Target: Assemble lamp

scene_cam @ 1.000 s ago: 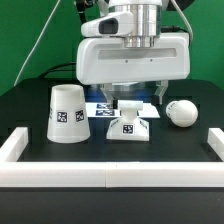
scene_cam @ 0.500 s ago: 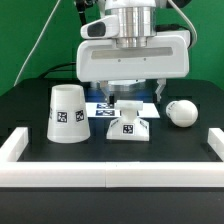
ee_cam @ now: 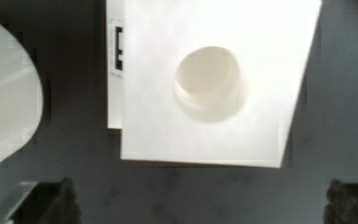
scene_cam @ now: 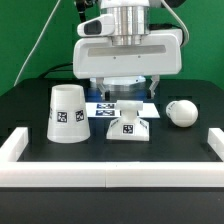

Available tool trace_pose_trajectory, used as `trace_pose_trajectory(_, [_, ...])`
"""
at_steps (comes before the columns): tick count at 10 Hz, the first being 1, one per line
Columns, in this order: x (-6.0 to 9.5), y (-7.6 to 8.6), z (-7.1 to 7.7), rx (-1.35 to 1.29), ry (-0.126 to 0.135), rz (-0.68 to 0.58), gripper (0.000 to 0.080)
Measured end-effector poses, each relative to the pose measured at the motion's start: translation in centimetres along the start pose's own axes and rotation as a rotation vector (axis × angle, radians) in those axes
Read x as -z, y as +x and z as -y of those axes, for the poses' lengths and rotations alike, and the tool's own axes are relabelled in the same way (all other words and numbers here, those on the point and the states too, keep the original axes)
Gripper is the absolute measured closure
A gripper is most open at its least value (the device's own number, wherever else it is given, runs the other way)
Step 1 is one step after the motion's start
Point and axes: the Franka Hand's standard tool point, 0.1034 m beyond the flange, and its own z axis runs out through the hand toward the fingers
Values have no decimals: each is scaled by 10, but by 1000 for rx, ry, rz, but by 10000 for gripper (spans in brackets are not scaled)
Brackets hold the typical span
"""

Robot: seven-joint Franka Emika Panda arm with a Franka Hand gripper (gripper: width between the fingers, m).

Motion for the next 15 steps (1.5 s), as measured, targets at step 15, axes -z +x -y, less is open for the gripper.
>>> trace_pose_trajectory(15, [-29, -29, 7, -94, -6, 37, 199])
